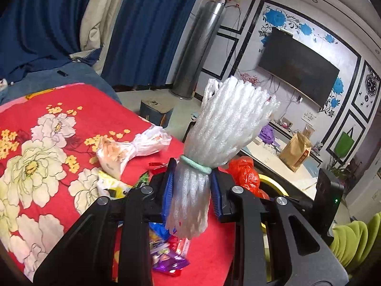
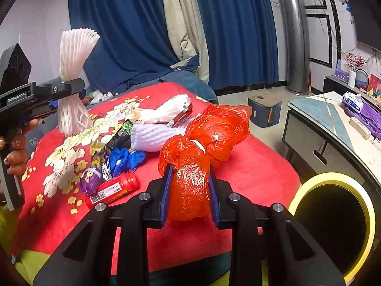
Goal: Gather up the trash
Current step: 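Carry the red bag and white foam net over the yellow-rimmed bin with both grippers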
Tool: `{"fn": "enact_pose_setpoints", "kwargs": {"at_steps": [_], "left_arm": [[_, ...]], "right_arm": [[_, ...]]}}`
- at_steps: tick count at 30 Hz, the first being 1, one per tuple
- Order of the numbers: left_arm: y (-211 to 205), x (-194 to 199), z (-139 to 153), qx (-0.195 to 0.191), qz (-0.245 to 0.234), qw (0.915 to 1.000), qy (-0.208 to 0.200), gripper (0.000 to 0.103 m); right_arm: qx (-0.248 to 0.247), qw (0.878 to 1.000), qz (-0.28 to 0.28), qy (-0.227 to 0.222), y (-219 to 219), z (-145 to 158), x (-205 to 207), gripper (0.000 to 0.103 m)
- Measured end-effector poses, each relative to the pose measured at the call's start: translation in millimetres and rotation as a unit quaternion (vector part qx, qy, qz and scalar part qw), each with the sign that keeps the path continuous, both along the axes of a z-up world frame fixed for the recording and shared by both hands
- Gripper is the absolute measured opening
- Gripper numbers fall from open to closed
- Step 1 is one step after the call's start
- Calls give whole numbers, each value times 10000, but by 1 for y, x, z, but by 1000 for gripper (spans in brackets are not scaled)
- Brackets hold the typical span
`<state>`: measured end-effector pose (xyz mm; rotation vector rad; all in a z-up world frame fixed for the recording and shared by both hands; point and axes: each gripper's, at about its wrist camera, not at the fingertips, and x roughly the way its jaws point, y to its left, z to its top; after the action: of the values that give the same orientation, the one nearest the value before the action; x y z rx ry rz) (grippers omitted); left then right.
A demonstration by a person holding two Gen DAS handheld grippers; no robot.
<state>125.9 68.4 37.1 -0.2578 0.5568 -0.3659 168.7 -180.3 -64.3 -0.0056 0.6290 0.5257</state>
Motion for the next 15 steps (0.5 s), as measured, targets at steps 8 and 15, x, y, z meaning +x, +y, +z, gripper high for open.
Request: {"fn": "enact_pose_setpoints", "kwargs": {"at_steps": [8,15], "left_arm": [[-45,5,11,276,-296,9990,-201,20],[-93,14,2,407,-600,9973,-148,20]], "right_arm": [[103,9996,-222,-112,-27,13,3,26],[43,9986,-512,-143,-58,14,1,26]]}}
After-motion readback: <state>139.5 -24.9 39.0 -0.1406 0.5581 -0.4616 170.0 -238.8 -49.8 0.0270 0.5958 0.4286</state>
